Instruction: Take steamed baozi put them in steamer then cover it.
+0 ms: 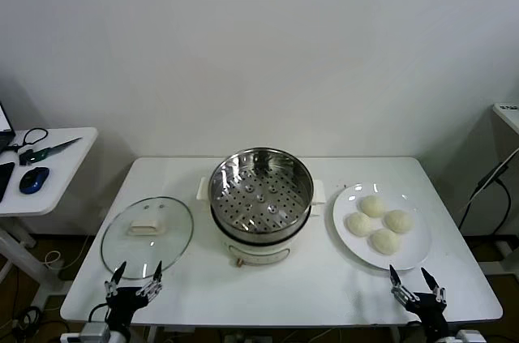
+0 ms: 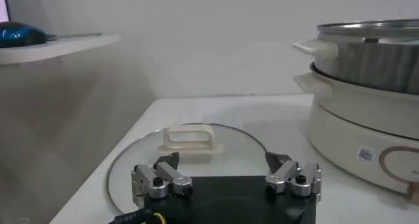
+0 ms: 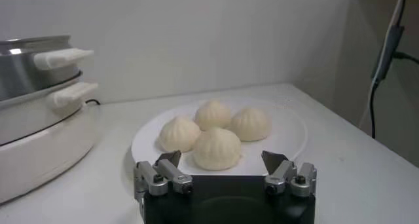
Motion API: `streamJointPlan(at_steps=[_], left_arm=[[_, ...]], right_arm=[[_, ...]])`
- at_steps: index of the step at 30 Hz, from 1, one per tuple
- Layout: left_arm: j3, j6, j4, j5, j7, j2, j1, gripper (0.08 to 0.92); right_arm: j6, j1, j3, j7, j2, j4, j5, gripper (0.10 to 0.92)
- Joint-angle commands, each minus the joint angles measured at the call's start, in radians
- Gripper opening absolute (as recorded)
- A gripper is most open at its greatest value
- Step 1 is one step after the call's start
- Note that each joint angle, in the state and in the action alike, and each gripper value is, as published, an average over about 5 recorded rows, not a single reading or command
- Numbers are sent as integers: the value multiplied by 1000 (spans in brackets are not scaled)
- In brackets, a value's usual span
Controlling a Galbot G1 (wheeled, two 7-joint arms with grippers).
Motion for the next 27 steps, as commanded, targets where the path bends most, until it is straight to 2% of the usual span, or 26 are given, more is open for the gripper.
streamJointPlan(at_steps=[1,6,12,19,27], left_arm=[[1,0,-8,-1,1,6,-3,823],[8,-2,-3,-3,1,11,-15,823],[18,-6,0,-7,1,9,-31,823],[30,-12,0,-5,0,4,-34,823],[37,-15,-7,9,2,-8,-26,823]], right_arm=[[-152,159,21,20,-79,1,-73,823],[-331,446,-33,-20,-252,-73,-161,823],[-368,833,-302,-299,-512,-322,-256,823],[-185,1218,-792,-686,-708,-527,-424,823],[-54,1746,-1388,-1096,-706,-653,-473,823]])
